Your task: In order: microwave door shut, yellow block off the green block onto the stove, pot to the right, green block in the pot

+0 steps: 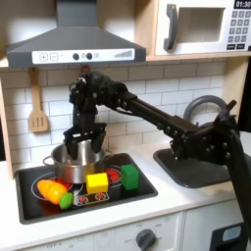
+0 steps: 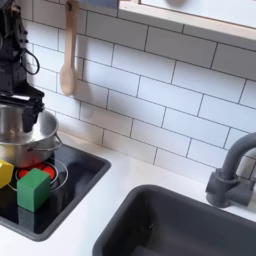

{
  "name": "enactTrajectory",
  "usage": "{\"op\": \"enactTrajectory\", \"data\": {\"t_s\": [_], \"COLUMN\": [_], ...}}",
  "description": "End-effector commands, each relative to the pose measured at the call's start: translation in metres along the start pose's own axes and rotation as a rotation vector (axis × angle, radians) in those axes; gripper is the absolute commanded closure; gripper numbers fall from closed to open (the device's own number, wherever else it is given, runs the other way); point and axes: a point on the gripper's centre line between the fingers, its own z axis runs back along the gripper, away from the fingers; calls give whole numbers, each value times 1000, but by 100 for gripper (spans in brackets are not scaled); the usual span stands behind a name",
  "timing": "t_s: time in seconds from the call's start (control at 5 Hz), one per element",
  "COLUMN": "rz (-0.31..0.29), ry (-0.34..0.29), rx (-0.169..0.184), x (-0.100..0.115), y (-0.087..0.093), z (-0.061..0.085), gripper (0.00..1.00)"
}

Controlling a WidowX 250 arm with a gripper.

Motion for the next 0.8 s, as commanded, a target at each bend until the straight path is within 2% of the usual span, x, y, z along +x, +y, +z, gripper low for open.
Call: {"op": "enactTrajectory", "data": {"t_s": [0.0, 0.4, 0.6], "rz": [1, 0, 2], "ry": [14, 58, 99], "rx": [8, 2, 1], "x": [0, 1, 0], "y": [2, 1, 2], "z": [-5, -24, -40], "gripper": [0, 0, 0]}}
